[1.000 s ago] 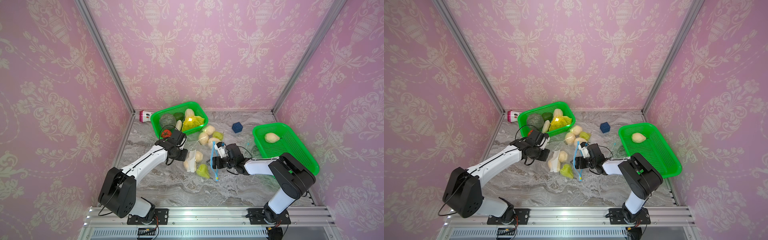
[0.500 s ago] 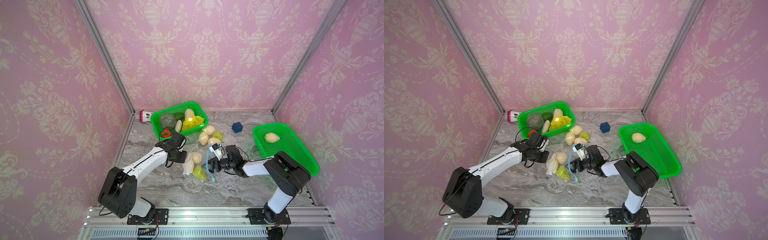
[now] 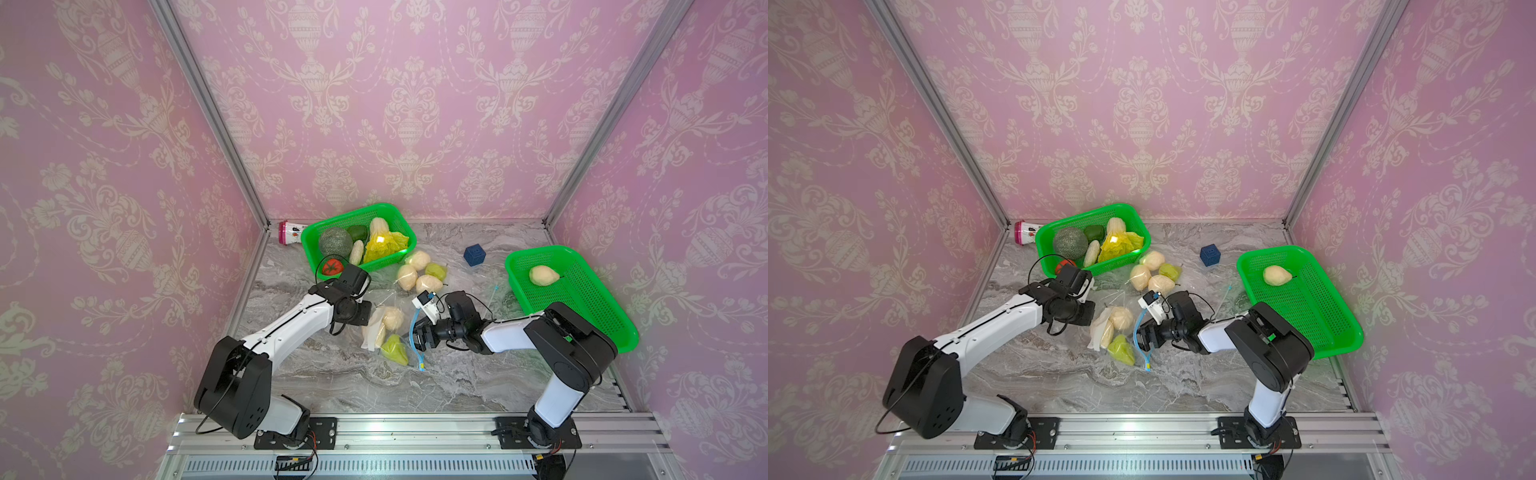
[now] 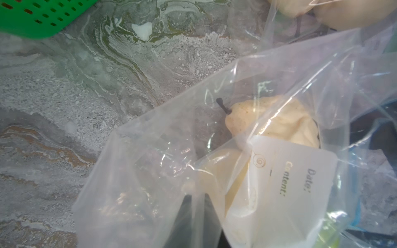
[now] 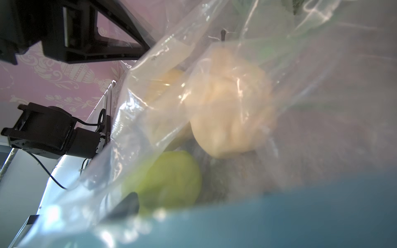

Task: Open the zip-top bag and take out the pear
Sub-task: Pick up the pear from the zipper food storage bag.

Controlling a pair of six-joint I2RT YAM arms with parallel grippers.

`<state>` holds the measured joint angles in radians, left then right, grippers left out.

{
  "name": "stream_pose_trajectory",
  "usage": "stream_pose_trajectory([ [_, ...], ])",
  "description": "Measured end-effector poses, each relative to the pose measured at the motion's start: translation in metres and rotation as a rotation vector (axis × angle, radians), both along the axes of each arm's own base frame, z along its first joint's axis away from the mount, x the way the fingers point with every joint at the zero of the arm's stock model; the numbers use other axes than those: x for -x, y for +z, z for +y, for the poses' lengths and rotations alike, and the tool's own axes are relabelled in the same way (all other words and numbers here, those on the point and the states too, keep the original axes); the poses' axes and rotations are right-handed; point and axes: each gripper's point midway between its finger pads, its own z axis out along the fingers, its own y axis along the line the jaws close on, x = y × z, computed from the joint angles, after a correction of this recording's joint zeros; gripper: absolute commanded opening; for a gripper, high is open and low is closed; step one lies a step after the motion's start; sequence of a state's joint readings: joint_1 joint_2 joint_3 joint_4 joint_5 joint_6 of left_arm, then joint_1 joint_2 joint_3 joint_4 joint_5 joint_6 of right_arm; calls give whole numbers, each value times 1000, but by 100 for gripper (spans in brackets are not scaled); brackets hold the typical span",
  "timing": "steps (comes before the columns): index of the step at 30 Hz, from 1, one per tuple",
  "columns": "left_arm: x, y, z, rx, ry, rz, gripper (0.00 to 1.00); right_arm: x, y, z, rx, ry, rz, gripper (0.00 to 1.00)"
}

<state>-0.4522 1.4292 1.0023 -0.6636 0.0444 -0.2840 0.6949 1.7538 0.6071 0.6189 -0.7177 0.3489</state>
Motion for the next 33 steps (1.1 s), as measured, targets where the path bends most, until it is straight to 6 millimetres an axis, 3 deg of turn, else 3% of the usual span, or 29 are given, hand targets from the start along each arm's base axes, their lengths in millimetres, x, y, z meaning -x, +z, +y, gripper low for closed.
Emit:
stream_pose_trajectory([
  [2, -6, 23, 2, 7, 4, -30, 43, -5, -2, -4, -7, -28, 20, 91],
  [7, -11, 98, -3, 93, -2, -141, 49, -9, -5, -13, -31, -90, 67, 91],
  [9, 0, 113, -8, 150, -13, -139, 50, -9, -4, -13, -45, -100, 75, 90],
  [11, 14, 115, -12, 196, -13, -101, 44, -11, -2, -12, -56, -106, 79, 90],
  [16, 60, 95, -44, 339, -44, 73, 19, -12, 0, -12, -65, -111, 78, 90],
  [23, 112, 54, -69, 427, 7, 251, 8, -12, 0, -11, -65, -108, 79, 90],
  [29, 130, 4, -75, 417, 75, 350, 0, -10, -3, -11, -64, -106, 96, 89],
  [33, 119, -4, -81, 424, 88, 330, 0, -10, -2, -10, -71, -110, 105, 89],
])
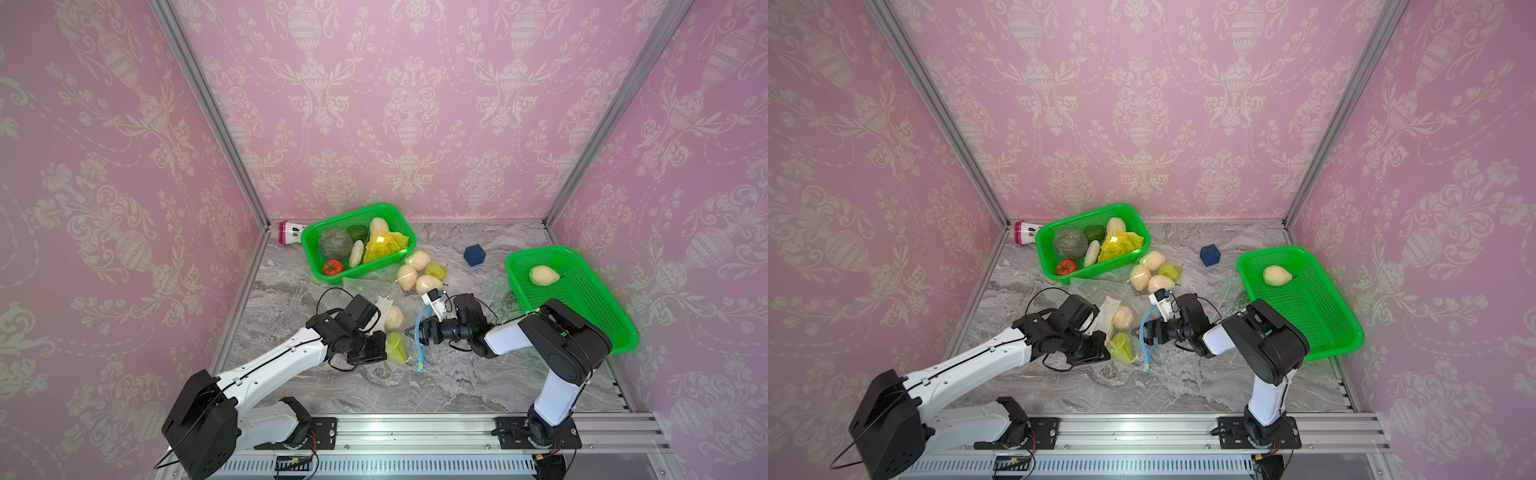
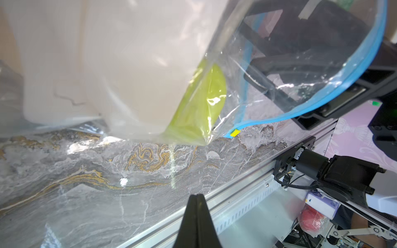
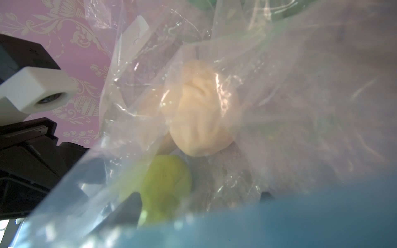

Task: Open the zip-top bag and take out the pear
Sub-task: Pick up the pear from the zipper food storage bag.

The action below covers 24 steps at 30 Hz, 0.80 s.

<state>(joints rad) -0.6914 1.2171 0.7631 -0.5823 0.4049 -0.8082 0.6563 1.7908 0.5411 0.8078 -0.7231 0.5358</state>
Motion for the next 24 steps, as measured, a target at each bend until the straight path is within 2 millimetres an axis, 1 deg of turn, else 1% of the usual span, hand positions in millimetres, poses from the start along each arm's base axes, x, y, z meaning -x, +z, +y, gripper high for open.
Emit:
stream_pose_trajectory([
  [2, -8, -1, -4, 6, 7, -24, 0, 1, 1, 1, -4, 2, 1, 89],
  [4, -14, -8, -7, -5, 13, -27, 0, 2, 2, 2, -12, 5, 7, 90],
  [7, -20, -28, -6, -54, 18, -3, 0, 5, 6, 3, -34, 6, 23, 90],
  [9, -22, -42, -1, -113, 21, 12, 0, 7, 8, 5, -52, 11, 36, 90],
  [11, -24, -50, 4, -160, 16, 12, 0, 9, 12, 9, -71, 15, 45, 90],
  [14, -31, -52, 4, -182, 16, -11, 0, 15, 11, 14, -84, 30, 61, 89],
  [18, -41, -54, -2, -182, 14, -27, 0, 21, 5, 18, -74, 38, 84, 90],
  [20, -45, -58, -4, -183, 15, -31, 0, 21, 5, 19, -71, 29, 87, 90],
  [24, -50, -63, -9, -176, 16, -41, 0, 15, 4, 19, -65, -17, 93, 90],
])
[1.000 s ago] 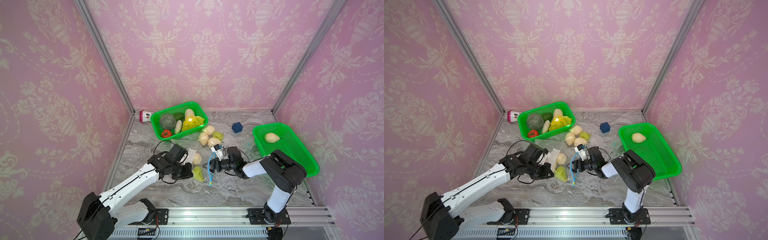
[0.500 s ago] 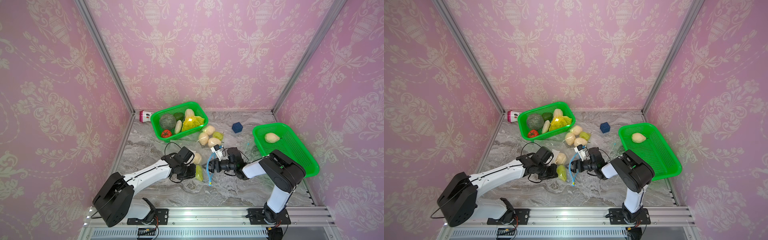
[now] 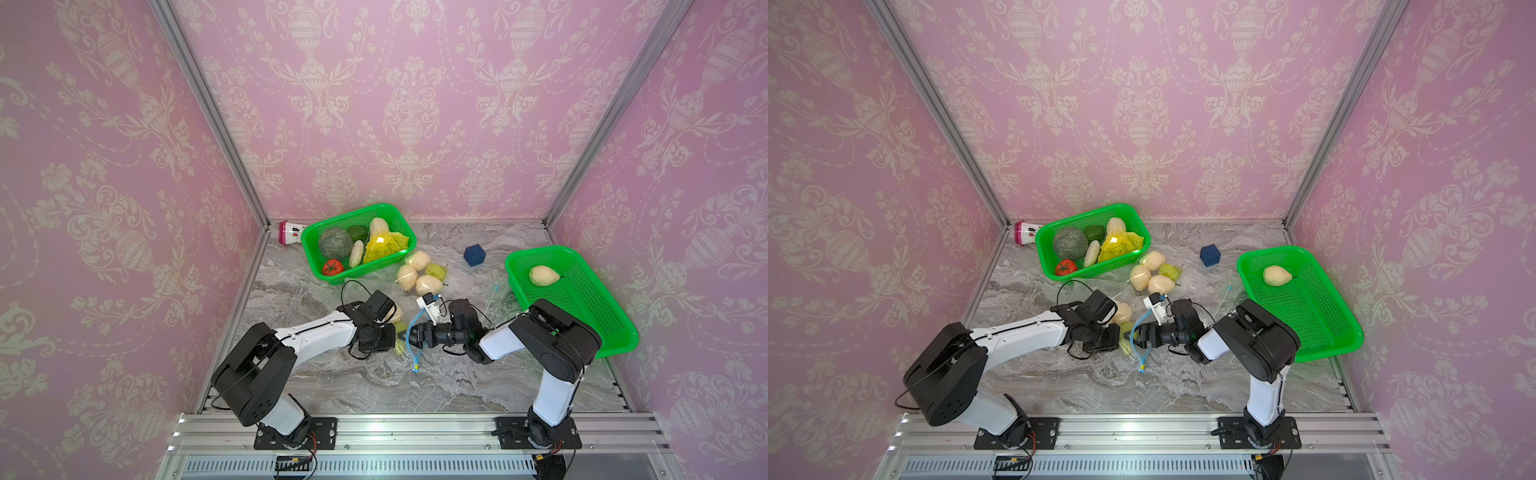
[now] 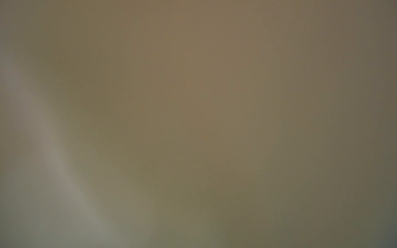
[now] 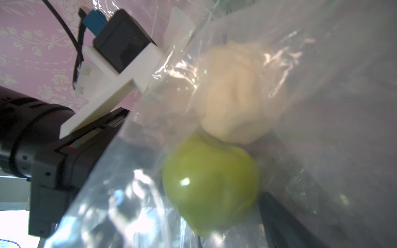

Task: Open the zip-top bag and take out the pear
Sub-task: Pick up the pear from the zipper food storage bag.

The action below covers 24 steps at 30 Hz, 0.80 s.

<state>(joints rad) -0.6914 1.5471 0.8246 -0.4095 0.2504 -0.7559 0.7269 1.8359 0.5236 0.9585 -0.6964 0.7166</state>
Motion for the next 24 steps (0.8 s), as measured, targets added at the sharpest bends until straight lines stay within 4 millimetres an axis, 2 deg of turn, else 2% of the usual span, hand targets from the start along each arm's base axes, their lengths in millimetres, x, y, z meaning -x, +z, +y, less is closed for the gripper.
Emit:
stream_pose_trajectory([
  [10, -12, -8, -10, 17, -1, -19, 0, -26, -5, -6, 4, -229, 64, 83],
  [15, -15, -13, -13, 20, -1, -22, 0, -32, -6, -2, -9, -282, 91, 78],
  [20, -16, -16, -14, 19, -1, -20, 0, -32, -7, 2, -10, -297, 103, 66],
  [24, -17, -16, -14, 19, -3, -22, 0, -33, -6, -3, 18, -321, 99, 61],
])
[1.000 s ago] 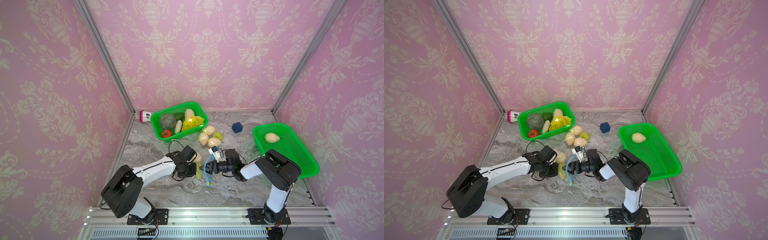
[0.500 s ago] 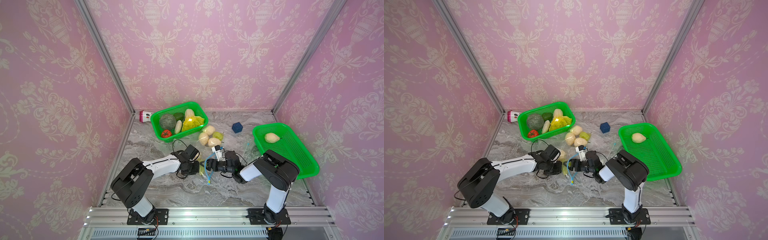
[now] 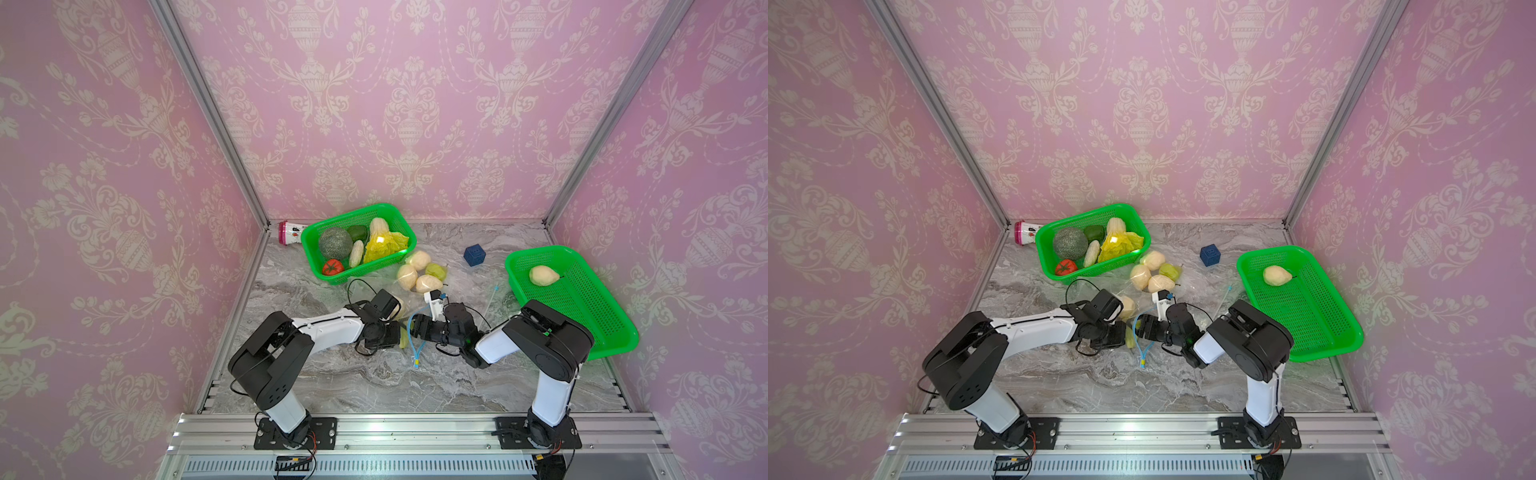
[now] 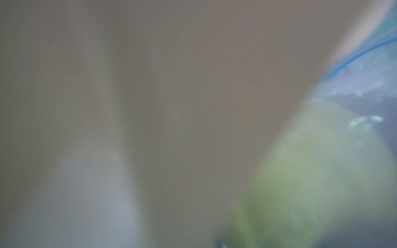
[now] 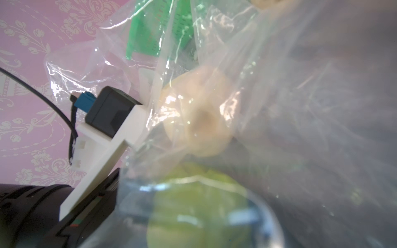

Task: Open the zip-top bag and take out the pear
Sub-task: Pick up the pear from the zipper food storage bag, then place the pear in the basket.

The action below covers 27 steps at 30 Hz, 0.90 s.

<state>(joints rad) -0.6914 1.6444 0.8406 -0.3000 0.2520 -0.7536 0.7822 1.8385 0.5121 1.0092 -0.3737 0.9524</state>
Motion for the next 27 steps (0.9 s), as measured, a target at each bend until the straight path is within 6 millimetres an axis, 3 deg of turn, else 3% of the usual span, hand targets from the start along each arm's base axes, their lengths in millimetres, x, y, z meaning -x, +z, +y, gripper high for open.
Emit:
stream_pose_trajectory([
  [4, 0, 0, 0, -3, -4, 0, 0, -2, 5, -25, 31, -54, 7, 55],
  [9, 1, 0, 1, -7, -7, 1, 0, -21, 20, -67, 61, -161, -16, 55],
  [15, -1, 2, 3, -28, -13, -3, 0, -40, 62, -114, 100, -277, -110, 56],
  [21, -2, 4, 4, -42, -30, -11, 0, -63, 106, -194, 167, -478, -202, 56],
  [27, -8, 18, 0, -42, -74, -40, 0, -85, 146, -289, 236, -710, -273, 54],
])
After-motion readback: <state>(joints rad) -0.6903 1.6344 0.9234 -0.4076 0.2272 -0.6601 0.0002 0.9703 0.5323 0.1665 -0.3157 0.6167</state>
